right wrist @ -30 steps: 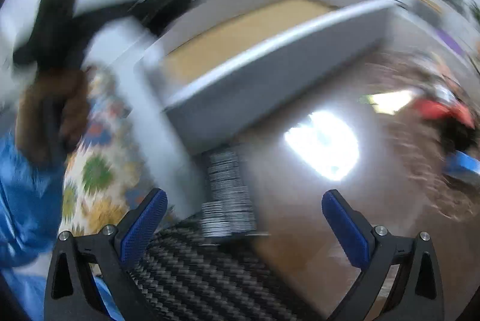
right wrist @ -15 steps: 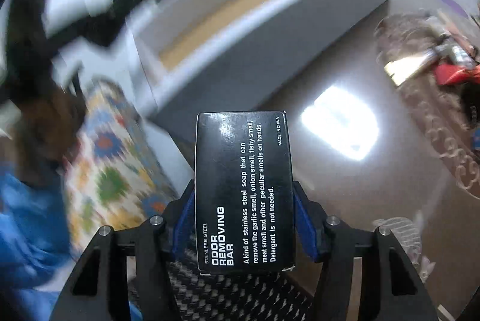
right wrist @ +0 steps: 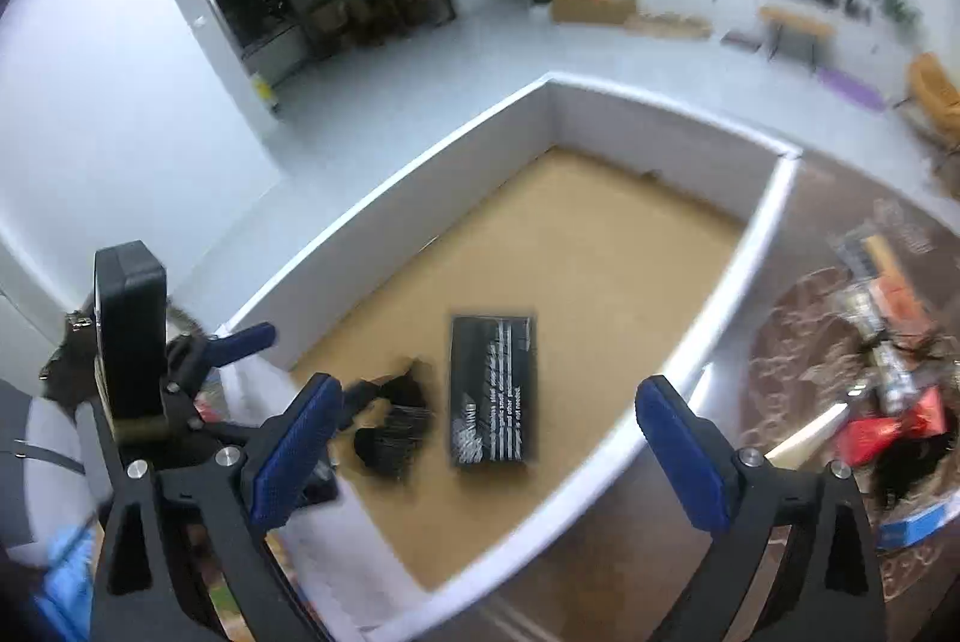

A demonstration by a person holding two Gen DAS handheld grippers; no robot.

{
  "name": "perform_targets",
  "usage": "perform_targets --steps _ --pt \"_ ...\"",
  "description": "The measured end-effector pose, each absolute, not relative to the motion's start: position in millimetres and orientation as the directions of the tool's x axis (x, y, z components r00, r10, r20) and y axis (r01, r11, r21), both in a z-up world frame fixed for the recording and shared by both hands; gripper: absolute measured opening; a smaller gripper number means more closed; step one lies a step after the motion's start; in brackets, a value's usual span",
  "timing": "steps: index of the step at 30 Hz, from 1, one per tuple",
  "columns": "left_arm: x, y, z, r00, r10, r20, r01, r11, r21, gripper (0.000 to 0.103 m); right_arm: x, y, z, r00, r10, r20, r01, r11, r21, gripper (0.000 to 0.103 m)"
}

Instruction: Organize objects

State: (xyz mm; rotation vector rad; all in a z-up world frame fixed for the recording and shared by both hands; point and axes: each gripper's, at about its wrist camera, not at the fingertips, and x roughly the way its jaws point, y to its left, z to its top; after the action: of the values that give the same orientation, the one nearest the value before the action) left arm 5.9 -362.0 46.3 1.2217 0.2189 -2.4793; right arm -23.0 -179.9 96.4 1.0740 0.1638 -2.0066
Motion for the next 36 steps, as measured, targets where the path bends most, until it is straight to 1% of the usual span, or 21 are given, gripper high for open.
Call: perform_targets --steps 2,4,7,10,12,14,16,18,20,23,25,27,28,33,36 --pt "16 -346 55 -0.597 -0.245 -0.764 0.369 -0.929 0.009 0.100 -14 -151 93 -0.341 -0.611 -0.714 0.721 -0.657 0.218 0.103" --pt "23 -322 63 -0.637 -0.199 -0.744 0.324 -0.946 -0.024 0.100 -6 -114 83 -0.422 -0.571 -0.704 0.701 -0.698 0.146 0.103" --pt "32 -270 77 -0.690 -0.060 -0.721 0.191 -0.976 -0.102 0.100 -2 -55 44 -0.513 -0.452 -0.729 0.629 -0.777 0.039 0.103" --pt "35 -207 87 -0.712 0.080 -0.698 0.030 -0.989 -0.144 0.100 -5 12 0 -0.588 -0.279 -0.759 0.512 -0.855 -0.082 0.103" --pt "32 -167 85 -0.702 0.155 -0.695 -0.056 -0.985 -0.163 0.102 -7 49 -22 -0.593 -0.201 -0.780 0.449 -0.886 -0.114 0.103" --pt "24 -134 72 -0.678 0.206 -0.706 -0.113 -0.978 -0.178 0.103 -10 85 -41 -0.592 -0.136 -0.794 0.383 -0.914 -0.129 0.103" --pt "10 -106 44 -0.647 0.193 -0.738 -0.115 -0.981 -0.155 0.103 -20 108 -53 -0.595 -0.098 -0.798 0.344 -0.928 -0.143 0.103" --pt "-14 -91 10 -0.622 0.149 -0.769 -0.096 -0.989 -0.114 0.103 -27 127 -60 -0.589 -0.064 -0.805 0.318 -0.935 -0.159 0.103" --pt "-41 -87 -24 -0.589 0.070 -0.805 -0.056 -0.997 -0.046 0.103 -31 137 -62 -0.593 -0.085 -0.801 0.314 -0.940 -0.132 0.103" --pt "-70 -94 -53 -0.563 0.029 -0.826 -0.013 -1.000 -0.026 0.103 -34 141 -62 -0.603 -0.100 -0.791 0.304 -0.946 -0.113 0.103" --pt "-81 -94 -60 -0.559 0.017 -0.829 0.009 -1.000 -0.026 0.103 -38 143 -62 -0.592 -0.113 -0.798 0.301 -0.949 -0.089 0.103" --pt "-97 -94 -73 -0.536 0.013 -0.844 0.014 -1.000 -0.024 0.103 -44 149 -65 -0.563 -0.155 -0.812 0.302 -0.953 -0.027 0.103" --pt "-103 -92 -76 -0.544 -0.016 -0.839 0.018 -1.000 0.007 0.103 -47 152 -65 -0.556 -0.169 -0.814 0.296 -0.955 -0.004 0.103" --pt "-118 -91 -79 -0.581 -0.018 -0.814 0.024 -1.000 0.006 0.103 -44 149 -64 -0.560 -0.152 -0.815 0.286 -0.958 -0.018 0.103" --pt "-122 -92 -79 -0.581 -0.023 -0.814 0.035 -0.999 0.004 0.103 -44 149 -64 -0.560 -0.152 -0.814 0.286 -0.958 -0.018 0.103"
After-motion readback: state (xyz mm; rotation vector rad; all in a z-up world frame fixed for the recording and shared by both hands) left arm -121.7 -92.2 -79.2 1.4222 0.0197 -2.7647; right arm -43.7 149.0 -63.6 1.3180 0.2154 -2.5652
